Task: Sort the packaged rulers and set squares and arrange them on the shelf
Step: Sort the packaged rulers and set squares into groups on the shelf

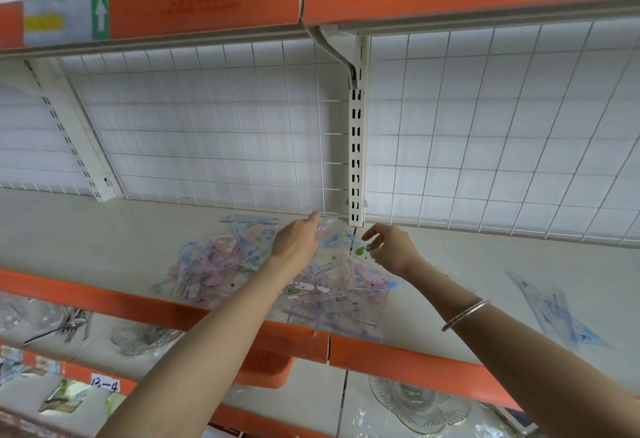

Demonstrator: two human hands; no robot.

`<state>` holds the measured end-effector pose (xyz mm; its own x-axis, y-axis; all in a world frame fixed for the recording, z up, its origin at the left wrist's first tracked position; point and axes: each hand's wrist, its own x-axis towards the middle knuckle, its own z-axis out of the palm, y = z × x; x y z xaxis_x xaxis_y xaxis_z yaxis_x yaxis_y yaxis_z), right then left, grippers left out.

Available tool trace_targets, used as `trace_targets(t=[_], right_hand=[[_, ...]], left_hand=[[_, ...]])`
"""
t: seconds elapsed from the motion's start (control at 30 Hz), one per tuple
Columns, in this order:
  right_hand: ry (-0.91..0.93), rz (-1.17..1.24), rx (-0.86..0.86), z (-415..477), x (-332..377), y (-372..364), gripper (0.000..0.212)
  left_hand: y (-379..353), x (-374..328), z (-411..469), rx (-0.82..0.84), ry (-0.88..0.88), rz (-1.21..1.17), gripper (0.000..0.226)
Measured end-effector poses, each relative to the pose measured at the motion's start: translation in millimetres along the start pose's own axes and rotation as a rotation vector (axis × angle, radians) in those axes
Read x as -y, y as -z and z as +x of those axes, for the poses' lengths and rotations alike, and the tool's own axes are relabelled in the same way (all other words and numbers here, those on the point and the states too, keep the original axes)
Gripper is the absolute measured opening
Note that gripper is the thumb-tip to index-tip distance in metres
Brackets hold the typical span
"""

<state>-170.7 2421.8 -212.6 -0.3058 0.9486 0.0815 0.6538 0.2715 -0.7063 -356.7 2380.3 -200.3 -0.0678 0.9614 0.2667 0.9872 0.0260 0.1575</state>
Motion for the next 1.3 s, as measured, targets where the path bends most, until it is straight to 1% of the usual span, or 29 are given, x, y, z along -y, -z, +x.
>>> trace_targets(t=[0.17,0.3,0.4,0.5,0.57,0.67,0.87,0.97,1.07,1.1,1.2,1.3], right_hand=[[-0.082,0.066,0.163,-0.7,-4.7,2.7,0.029],[-0.103,0.052,0.204,1.0,-11.8,2.1,0.028],[-0.123,0.115,0.217,2.6,-13.3,6.1,0.026],[-0.174,0.202,0.166,6.2,-15.2,11.9,0.024],[-0.201,0.217,0.105,9.1,-16.4,15.0,0.026],[-0.214,0.219,0.055,12.7,-18.9,18.2,0.026],[-0.231,0.227,0.032,14.9,-24.2,20.6,0.027],[-0.237,0.232,0.028,14.0,-25.8,20.6,0.027],[-0.232,0.225,0.026,13.1,-26.5,20.2,0.025],[-0.231,0.224,0.025,13.2,-26.8,20.0,0.025],[-0.235,0.221,0.027,12.8,-27.1,19.3,0.024],[-0.244,0.224,0.022,11.7,-27.8,19.7,0.025]], left_hand=[[-13.6,-9.6,22.1,0.095,-0.002,-0.093,0.012],[-24.7,-14.6,32.6,0.161,-0.01,-0.152,0.015],[-31.6,-17.4,37.1,0.189,0.016,-0.198,0.019],[-37.4,-17.9,42.3,0.196,0.056,-0.263,0.032],[-40.0,-17.6,48.0,0.217,0.076,-0.258,0.042],[-43.9,-16.8,54.8,0.288,0.129,-0.241,0.047],[-53.5,-18.6,59.0,0.317,0.228,-0.441,0.067],[-55.8,-19.2,60.9,0.318,0.283,-0.457,0.068],[-56.8,-20.2,63.3,0.363,0.314,-0.427,0.05],[-56.5,-20.6,63.4,0.372,0.32,-0.421,0.05],[-55.6,-19.5,65.6,0.392,0.374,-0.442,0.069],[-50.7,-18.1,64.5,0.415,0.399,-0.481,0.076]])
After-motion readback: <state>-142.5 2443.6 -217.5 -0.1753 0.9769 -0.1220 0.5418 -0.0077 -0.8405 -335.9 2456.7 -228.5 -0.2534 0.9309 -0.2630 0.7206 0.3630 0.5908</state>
